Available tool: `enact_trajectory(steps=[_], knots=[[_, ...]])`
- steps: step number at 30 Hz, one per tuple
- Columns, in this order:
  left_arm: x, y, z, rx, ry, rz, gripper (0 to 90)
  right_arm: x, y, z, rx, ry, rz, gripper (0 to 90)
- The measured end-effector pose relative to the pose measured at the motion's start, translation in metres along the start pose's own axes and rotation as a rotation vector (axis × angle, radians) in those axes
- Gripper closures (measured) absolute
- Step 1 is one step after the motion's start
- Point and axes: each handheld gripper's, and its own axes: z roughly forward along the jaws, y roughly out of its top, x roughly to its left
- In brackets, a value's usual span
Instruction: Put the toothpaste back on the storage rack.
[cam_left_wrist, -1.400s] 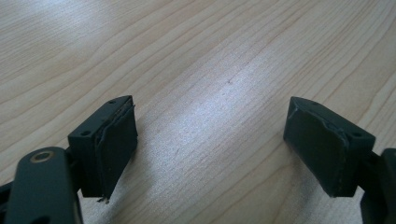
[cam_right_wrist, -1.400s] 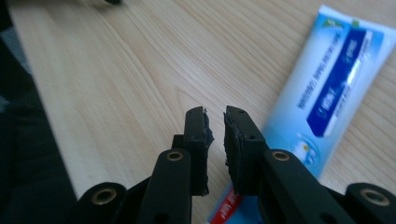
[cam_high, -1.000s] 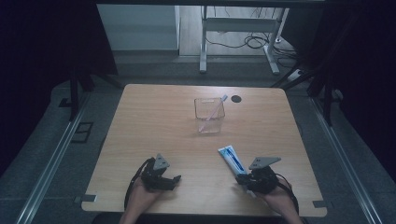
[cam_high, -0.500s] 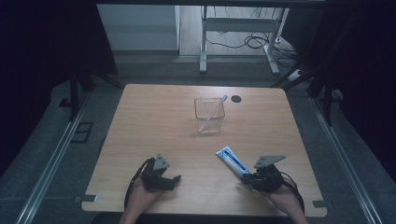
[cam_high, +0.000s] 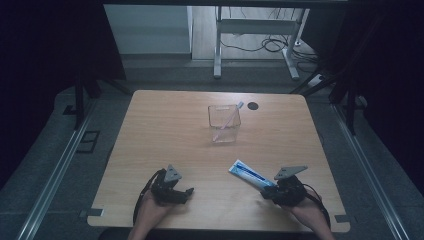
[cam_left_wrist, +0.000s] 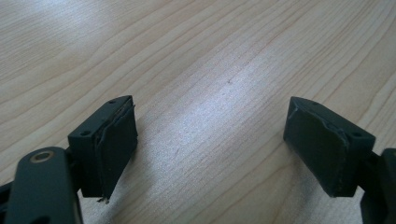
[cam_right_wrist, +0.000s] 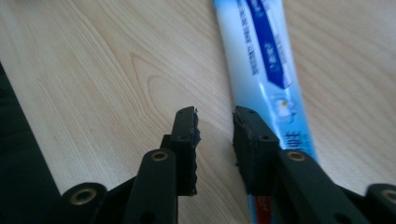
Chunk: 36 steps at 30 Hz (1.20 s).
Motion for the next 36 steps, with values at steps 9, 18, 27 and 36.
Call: enact_trajectory(steps=[9,18,27,36], knots=[[0.0,0.0,0.0,0.001,0.0,0.002,17.6,-0.01,0.018,-0.015,0.042,-0.046,-0.002,52.4],[0.0,0.0,0.0,0.003,0.0,0.003,17.6,-0.017,0.037,-0.005,0.178,-0.048,-0.023,43.2],[0.0,0.0,0.0,0.003,-0.001,0.003,17.6,-0.017,0.056,0.017,0.326,-0.053,-0.043,42.3],[0.0,0.0,0.0,0.003,-0.001,0.003,17.6,-0.017,0.066,0.036,0.414,-0.074,-0.062,43.9]])
